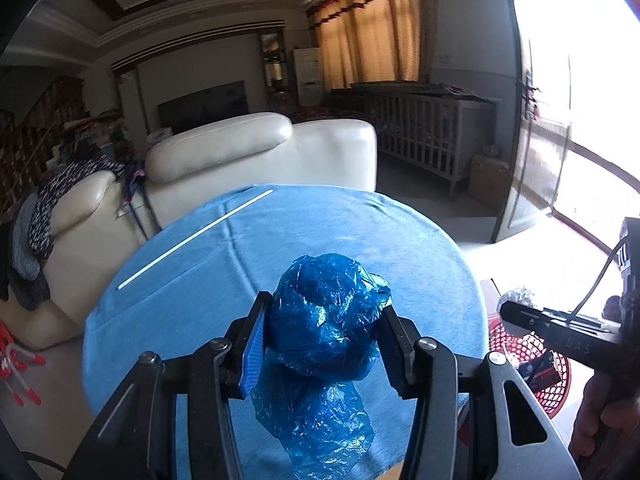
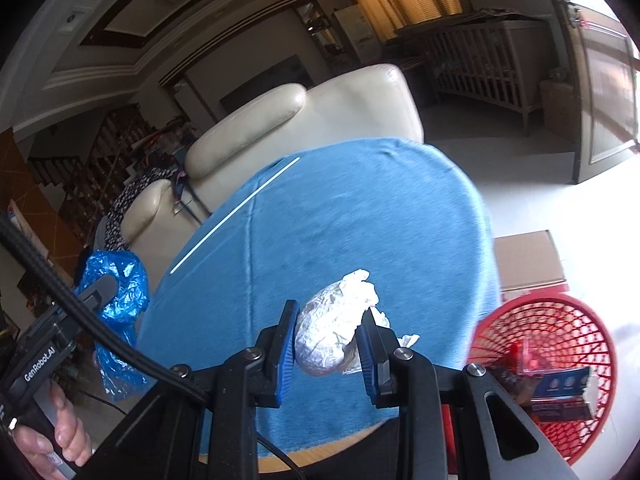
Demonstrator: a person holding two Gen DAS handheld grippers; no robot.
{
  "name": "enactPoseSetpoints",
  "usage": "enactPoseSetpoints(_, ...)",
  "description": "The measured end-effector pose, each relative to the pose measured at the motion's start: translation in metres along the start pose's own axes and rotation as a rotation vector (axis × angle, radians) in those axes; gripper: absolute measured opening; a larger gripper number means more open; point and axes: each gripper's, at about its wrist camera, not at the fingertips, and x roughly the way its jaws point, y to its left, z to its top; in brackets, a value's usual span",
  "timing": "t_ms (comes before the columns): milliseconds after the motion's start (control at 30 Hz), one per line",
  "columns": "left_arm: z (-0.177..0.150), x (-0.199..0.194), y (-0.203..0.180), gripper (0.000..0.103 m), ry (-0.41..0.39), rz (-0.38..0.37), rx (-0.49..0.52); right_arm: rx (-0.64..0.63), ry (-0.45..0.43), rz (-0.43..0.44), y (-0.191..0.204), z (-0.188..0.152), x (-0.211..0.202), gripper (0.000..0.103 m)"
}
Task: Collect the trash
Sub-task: 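Carry the tissue over the basket and open the right tool while the left tool drops the blue bag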
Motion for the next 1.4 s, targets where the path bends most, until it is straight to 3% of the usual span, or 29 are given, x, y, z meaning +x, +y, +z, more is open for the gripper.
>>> enactPoseSetpoints(600,0.011,0.019,-0.140,0.052,0.043,-0.137,0.277,0.185,-0.077,-0.117,-0.121,-0.014,-0.067,0.030)
enactPoseSetpoints(1200,-0.002,0.023,-0.246,0.052,0.080,-0.254,0.462,0.323,-0.095,-0.163,-0.197,-0.045,-0.106,0.030)
enactPoseSetpoints(1300,-0.006,0.029,-0.258,0.052,0.115,-0.315,0.466,0.330,-0.084,-0.168,-0.202,-0.049,-0.106,0.030)
enactPoseSetpoints(1400,-0.013,0.041,-0.264,0.054,0.193,-0.484,0.439,0.367,-0.058,-0.156,-0.212,-0.055,-0.101,0.032)
